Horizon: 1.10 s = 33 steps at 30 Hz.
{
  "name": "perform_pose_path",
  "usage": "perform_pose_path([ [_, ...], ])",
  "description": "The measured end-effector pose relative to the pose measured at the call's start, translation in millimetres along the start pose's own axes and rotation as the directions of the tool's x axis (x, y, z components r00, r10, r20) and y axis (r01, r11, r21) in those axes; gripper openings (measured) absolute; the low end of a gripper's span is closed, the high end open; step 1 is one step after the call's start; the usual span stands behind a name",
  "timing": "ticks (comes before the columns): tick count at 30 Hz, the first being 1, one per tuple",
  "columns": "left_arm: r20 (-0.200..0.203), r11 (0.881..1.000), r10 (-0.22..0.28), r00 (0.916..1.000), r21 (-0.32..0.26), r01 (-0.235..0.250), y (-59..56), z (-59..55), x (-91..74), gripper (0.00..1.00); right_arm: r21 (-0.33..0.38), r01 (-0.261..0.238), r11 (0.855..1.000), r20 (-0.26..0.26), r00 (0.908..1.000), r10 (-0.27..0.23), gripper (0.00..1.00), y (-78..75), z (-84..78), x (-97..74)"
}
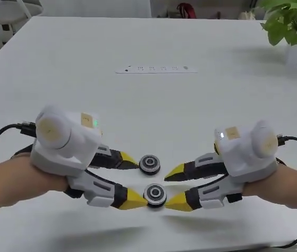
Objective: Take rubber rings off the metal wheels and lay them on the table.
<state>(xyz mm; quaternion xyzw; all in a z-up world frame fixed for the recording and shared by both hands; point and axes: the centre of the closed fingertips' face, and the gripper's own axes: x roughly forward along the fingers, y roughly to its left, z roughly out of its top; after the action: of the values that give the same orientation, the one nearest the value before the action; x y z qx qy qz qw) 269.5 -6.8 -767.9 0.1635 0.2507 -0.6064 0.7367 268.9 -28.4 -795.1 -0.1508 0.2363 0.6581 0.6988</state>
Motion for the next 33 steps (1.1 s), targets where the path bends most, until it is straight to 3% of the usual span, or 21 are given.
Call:
perform_pose_path([
  [8,-0.008,1.000,-0.008,0.9999,0.000,0.008,-1.1,0.2,7.7,0.41,0.006,-0.006,1.000,0.004,1.0000,0.005,0.29,2.6,-1.7,3.2],
  [12,-0.038,1.000,-0.016,0.9991,0.007,0.017,-2.6,-6.3,12.9,0.36,0.017,0.001,1.000,0.010,1.0000,-0.001,0.28,1.4,-1.8,2.8],
  [22,-0.062,0.999,-0.038,0.9974,0.011,0.038,-7.8,-8.8,20.7,0.31,0.023,0.001,1.000,0.016,0.9999,-0.001,0.28,1.0,-0.8,3.7],
  [33,-0.092,0.999,-0.017,0.9956,0.028,0.019,-4.4,-9.6,29.0,0.24,0.027,-0.003,1.000,0.010,0.9999,0.003,0.29,2.0,-4.5,3.9],
])
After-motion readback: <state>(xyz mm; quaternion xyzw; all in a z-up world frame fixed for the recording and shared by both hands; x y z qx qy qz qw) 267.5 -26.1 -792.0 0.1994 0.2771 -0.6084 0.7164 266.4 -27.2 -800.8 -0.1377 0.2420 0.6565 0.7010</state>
